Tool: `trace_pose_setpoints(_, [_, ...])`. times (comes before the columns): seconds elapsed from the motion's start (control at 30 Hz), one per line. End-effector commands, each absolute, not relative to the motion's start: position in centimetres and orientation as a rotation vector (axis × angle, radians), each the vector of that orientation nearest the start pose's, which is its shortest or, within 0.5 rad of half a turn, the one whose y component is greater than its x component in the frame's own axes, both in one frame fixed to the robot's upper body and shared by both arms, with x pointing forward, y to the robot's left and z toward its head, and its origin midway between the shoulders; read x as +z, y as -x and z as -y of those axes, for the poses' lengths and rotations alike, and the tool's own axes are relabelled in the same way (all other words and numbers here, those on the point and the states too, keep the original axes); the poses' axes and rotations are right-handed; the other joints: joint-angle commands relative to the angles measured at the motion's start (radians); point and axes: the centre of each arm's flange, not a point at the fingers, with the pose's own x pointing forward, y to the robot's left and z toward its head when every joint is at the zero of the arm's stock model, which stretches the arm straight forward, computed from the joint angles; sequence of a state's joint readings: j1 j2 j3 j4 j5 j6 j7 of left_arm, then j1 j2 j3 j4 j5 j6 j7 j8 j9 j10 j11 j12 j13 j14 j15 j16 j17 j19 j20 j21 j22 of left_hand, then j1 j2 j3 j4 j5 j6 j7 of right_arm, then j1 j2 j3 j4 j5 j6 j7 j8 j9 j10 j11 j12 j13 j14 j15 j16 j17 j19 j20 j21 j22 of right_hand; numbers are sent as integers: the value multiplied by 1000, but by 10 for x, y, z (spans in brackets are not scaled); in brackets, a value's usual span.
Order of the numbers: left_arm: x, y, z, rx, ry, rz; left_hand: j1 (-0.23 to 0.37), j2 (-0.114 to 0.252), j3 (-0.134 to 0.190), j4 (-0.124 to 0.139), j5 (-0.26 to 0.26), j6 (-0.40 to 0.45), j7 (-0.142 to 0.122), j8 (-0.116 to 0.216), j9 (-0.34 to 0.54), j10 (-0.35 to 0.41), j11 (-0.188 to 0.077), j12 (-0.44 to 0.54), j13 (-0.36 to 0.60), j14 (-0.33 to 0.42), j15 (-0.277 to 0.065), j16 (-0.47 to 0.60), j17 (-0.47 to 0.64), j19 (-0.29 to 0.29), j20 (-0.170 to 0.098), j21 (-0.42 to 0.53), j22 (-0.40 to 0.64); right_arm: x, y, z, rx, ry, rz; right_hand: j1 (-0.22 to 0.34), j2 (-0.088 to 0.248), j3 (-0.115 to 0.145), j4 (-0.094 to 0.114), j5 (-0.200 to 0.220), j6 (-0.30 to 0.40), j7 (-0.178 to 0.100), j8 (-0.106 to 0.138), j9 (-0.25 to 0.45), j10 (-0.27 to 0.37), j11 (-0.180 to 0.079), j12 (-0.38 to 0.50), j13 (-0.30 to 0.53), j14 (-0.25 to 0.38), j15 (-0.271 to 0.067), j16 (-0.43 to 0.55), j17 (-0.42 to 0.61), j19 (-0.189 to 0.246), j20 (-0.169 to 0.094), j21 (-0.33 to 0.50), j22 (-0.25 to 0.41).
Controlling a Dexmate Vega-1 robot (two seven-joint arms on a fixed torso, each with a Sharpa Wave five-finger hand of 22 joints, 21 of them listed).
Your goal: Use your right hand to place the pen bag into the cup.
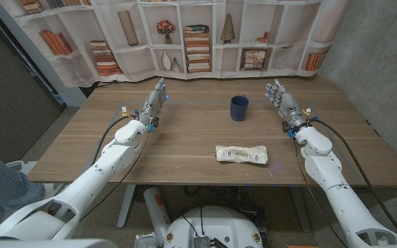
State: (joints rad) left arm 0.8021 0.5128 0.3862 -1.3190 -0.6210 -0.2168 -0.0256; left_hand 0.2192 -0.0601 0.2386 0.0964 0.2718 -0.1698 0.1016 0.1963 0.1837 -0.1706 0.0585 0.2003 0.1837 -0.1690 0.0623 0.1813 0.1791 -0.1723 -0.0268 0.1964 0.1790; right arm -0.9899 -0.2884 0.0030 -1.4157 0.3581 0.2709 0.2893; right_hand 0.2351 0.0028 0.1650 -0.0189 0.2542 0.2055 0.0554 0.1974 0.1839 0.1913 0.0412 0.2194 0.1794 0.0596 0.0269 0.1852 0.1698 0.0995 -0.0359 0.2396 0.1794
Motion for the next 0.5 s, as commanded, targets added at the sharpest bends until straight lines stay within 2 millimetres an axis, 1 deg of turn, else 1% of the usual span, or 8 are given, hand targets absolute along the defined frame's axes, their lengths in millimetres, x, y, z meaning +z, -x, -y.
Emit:
trace_pose_setpoints(0.03, [-10,-656,-281,-222,-13,567,12,0,6,-5,-2,-18,-6,5,4,-26,-4,6,3,-89,-4,6,1,-114,11,5,3,-29,-608,311,231,29,727,14,2,3,-8,0,5,-4,4,2,7,0,4,1,11,-1,6,6,12,-27,-2,1])
trace_pose_setpoints(0.5, [-9,-655,-282,-224,-15,569,16,3,6,-7,-3,-15,-9,6,4,-26,-4,6,3,-88,-5,6,1,-114,12,5,3,-30,-596,313,229,46,750,19,5,4,-13,-2,10,-13,4,2,9,-10,3,1,16,-8,5,5,21,-28,-3,1])
